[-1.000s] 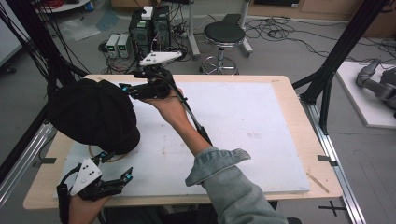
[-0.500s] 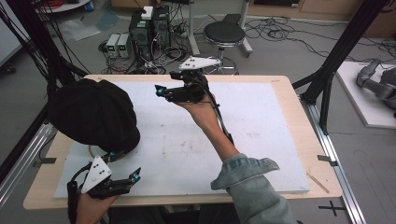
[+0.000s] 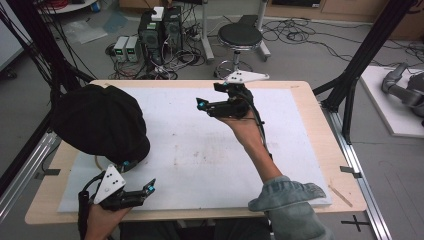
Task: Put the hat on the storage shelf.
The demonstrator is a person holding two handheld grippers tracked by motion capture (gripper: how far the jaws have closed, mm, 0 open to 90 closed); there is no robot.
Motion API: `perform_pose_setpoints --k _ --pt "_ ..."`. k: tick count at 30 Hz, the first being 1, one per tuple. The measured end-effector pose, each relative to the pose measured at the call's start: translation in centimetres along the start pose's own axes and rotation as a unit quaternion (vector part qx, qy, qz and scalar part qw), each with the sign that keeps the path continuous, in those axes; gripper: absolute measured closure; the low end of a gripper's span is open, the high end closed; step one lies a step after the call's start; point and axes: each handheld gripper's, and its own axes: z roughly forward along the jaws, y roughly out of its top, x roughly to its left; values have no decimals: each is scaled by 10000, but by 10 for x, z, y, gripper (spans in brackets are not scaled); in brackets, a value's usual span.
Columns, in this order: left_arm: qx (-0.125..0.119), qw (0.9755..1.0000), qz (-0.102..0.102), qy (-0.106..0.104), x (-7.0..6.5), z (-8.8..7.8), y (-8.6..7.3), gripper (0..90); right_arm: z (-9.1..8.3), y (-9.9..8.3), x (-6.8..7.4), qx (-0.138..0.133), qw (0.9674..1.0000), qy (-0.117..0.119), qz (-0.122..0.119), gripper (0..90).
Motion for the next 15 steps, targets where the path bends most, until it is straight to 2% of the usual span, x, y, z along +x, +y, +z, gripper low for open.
perform_pose_setpoints --k 9,12,15 --pt "12 10000 -27 -6 2 2 1 190 -46 -27 -18 -24 9987 -490 120 121" --pt "26 10000 -17 -3 2 3 0 190 -54 -34 -20 -14 9982 -559 205 120" --pt "32 10000 -14 -12 2 3 1 190 -71 -49 -24 -53 9972 -699 255 120"
